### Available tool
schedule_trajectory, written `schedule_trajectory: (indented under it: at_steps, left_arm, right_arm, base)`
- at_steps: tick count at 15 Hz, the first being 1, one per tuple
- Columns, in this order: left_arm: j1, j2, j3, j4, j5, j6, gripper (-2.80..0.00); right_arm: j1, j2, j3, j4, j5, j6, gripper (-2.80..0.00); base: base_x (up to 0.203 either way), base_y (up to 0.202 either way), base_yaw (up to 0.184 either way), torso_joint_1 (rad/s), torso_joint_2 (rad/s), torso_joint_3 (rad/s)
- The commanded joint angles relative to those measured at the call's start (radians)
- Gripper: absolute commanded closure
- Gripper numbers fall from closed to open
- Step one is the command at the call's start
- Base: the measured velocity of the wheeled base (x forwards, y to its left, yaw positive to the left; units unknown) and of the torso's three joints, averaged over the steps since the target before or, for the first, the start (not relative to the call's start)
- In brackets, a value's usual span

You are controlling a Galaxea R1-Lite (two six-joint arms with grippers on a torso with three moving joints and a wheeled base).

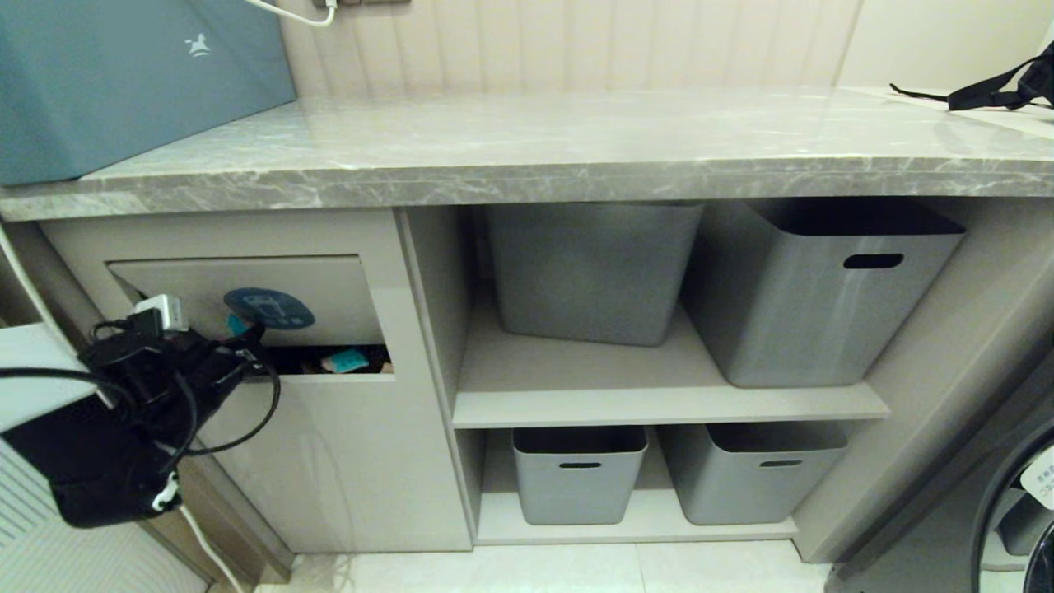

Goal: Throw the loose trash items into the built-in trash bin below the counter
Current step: Put the garbage in the trash can

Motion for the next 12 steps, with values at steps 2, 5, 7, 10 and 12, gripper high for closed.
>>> schedule_trajectory:
  at_steps: [2, 5, 7, 10, 12]
  left_arm:
    - [-0.021, 0.055, -0.065, -0.008, 0.0, -0.003, 0.0]
    - [-0.033, 0.089, -0.125, -0.008, 0.053, -0.005, 0.0]
    - [-0.038, 0.101, -0.15, -0.008, 0.063, -0.011, 0.0]
    - [-0.041, 0.14, -0.207, -0.008, 0.063, -0.009, 0.0]
    - [-0.042, 0.158, -0.236, -0.008, 0.062, -0.006, 0.0]
  right_arm:
    - [0.0, -0.002, 0.0, 0.0, 0.0, 0.0, 0.0]
    - [0.0, -0.002, 0.0, 0.0, 0.0, 0.0, 0.0]
    - [0.0, -0.002, 0.0, 0.0, 0.0, 0.0, 0.0]
    - [0.0, -0.002, 0.0, 0.0, 0.0, 0.0, 0.0]
    - [0.0, -0.002, 0.0, 0.0, 0.0, 0.0, 0.0]
  base:
    - [0.0, 0.0, 0.0, 0.0, 0.0, 0.0]
    - [0.0, 0.0, 0.0, 0.0, 0.0, 0.0]
    - [0.0, 0.0, 0.0, 0.0, 0.0, 0.0]
    - [0.0, 0.0, 0.0, 0.0, 0.0, 0.0]
    - [0.0, 0.0, 0.0, 0.0, 0.0, 0.0]
